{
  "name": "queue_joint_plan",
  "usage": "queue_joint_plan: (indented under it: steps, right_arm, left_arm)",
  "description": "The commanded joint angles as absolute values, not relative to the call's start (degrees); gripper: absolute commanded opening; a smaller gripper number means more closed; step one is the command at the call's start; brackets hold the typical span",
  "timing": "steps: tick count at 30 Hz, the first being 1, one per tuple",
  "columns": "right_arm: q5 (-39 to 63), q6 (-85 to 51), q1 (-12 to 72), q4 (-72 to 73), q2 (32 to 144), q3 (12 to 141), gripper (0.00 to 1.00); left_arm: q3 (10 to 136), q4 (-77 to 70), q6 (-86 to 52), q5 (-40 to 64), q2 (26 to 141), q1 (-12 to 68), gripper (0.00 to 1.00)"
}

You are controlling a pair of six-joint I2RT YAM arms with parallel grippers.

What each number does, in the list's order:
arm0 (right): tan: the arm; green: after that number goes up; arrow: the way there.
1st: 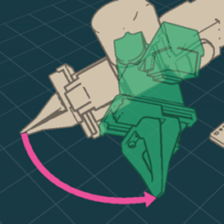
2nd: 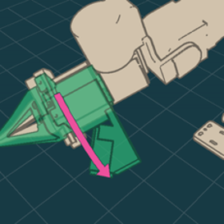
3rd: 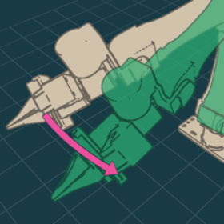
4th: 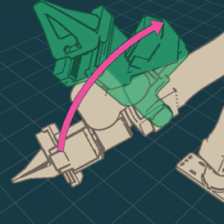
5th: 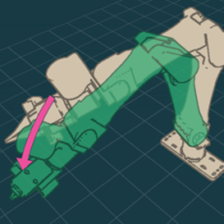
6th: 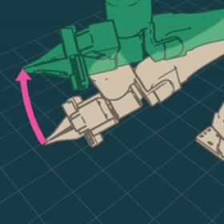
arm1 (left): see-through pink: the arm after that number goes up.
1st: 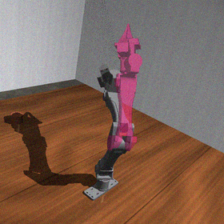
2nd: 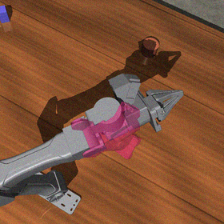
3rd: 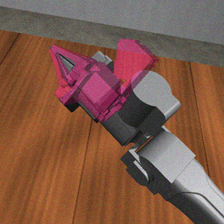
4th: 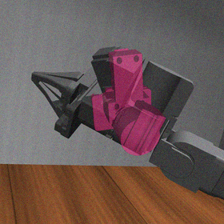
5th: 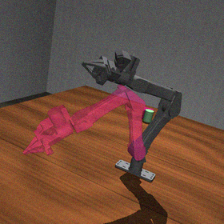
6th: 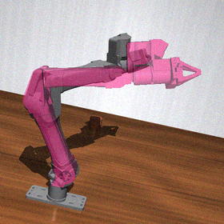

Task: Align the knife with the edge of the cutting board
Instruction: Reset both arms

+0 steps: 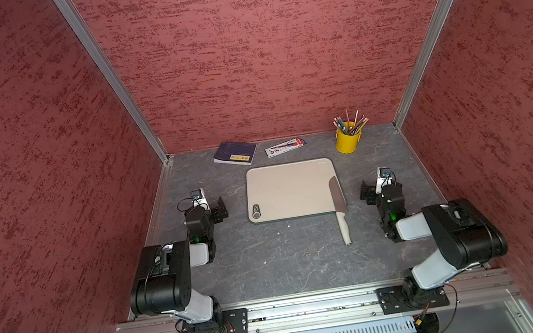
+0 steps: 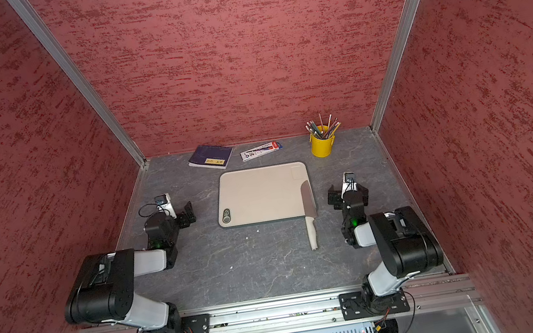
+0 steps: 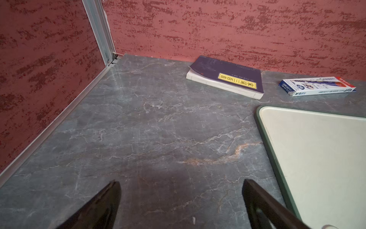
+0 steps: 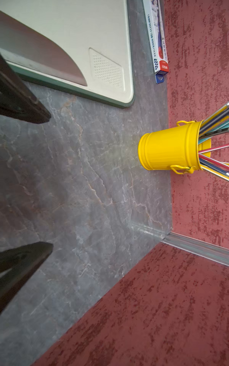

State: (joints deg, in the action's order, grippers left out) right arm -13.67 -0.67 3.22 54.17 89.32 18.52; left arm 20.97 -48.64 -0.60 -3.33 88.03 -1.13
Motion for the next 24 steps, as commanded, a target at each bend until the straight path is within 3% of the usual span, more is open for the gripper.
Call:
queue_joint_plan:
  steps: [1,24]
  right_arm:
    - [-10.27,-1.19,2.34,54.04,88.44,20.98,0.99]
    - [-10.28,-0.95,2.42,55.19,88.69,20.72,0.98]
  left_arm:
    - [21.24,-51.76,-0.37,-1.97,87.72,-1.39,1.0]
    - [21.27,-52.03,-0.48,-1.93,87.87,-1.31,1.0]
